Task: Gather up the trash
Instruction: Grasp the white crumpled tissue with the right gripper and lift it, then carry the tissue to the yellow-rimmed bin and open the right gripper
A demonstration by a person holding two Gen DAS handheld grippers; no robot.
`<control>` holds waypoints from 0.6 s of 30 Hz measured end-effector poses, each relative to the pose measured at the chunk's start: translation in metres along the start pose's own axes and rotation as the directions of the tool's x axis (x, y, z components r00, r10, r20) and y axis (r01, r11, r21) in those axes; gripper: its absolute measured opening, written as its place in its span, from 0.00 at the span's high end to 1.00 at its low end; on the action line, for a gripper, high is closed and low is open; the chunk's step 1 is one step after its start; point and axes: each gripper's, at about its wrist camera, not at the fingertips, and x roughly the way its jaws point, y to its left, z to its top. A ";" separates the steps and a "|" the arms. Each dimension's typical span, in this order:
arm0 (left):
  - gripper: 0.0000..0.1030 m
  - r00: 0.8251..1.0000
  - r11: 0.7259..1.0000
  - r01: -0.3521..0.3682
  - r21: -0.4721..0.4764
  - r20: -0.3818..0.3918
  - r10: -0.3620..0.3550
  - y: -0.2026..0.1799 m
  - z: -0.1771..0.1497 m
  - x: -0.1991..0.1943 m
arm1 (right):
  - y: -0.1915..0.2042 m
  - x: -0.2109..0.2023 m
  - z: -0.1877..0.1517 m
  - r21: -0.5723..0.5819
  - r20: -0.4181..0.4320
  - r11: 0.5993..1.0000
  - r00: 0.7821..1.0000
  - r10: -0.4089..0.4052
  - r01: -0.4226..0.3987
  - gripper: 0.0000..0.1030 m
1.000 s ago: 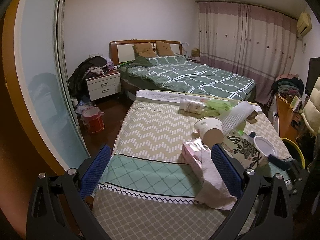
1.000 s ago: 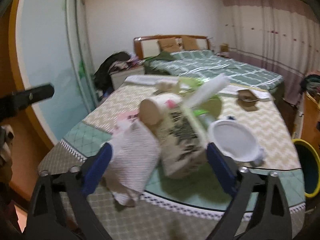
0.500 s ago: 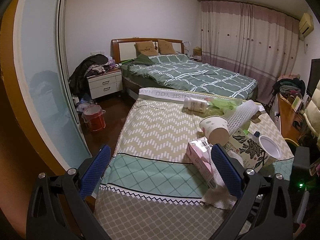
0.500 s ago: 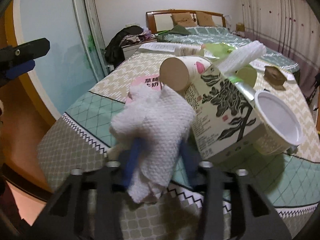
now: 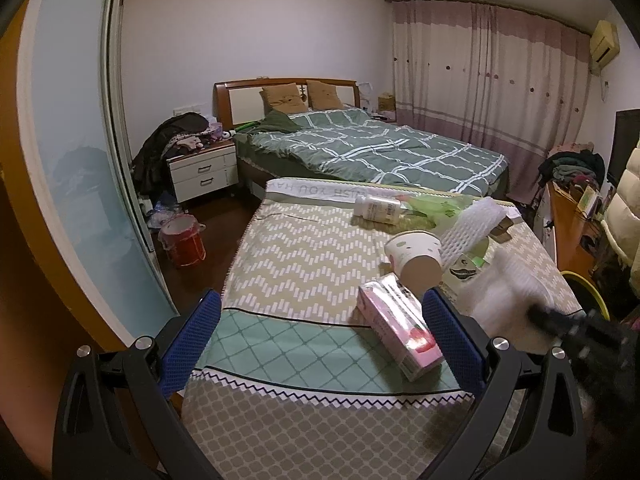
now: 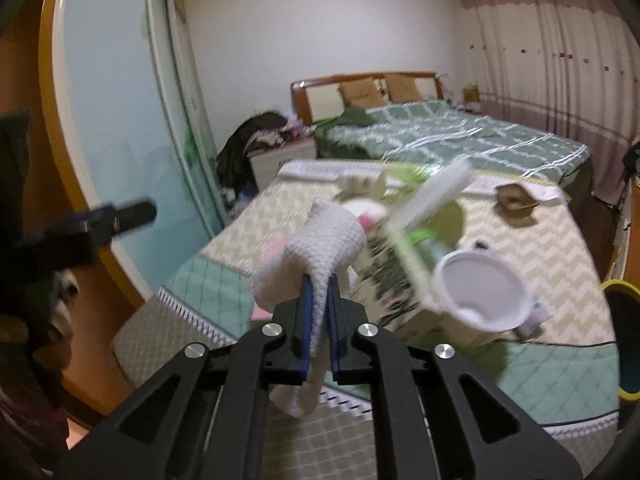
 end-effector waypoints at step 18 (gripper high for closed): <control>0.04 0.983 0.999 0.034 0.027 -0.179 -0.029 -0.084 -0.029 0.073 | -0.286 -0.056 -0.005 0.375 -0.107 0.724 0.803 -0.587 0.579 0.92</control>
